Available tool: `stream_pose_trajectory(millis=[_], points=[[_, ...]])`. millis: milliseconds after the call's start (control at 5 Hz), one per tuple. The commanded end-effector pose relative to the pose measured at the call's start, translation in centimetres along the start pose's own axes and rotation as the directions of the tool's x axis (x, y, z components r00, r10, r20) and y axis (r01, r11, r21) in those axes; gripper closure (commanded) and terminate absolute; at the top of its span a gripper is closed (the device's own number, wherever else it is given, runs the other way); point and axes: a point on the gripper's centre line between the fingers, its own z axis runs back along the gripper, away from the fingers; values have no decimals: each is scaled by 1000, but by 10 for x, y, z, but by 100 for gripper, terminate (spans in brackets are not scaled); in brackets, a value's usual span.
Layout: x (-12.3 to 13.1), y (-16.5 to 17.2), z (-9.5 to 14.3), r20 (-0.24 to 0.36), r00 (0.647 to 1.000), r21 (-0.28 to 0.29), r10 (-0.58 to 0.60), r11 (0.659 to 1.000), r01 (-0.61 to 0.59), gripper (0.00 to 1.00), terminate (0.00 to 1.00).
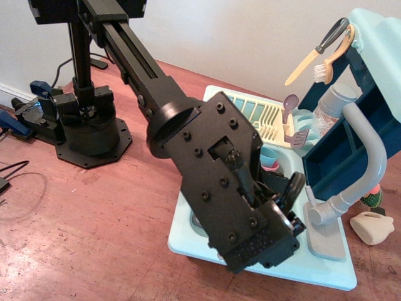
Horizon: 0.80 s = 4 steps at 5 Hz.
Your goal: Turn lever vertical to front
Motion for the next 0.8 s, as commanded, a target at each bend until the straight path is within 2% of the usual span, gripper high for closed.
stream_pose_trajectory(millis=[0, 400, 600], points=[[19, -8, 11, -43, 997, -13, 60, 998, -60, 0, 0], [19, -8, 11, -43, 997, -13, 60, 998, -60, 0, 0], [19, -8, 11, -43, 997, -13, 60, 998, -60, 0, 100]])
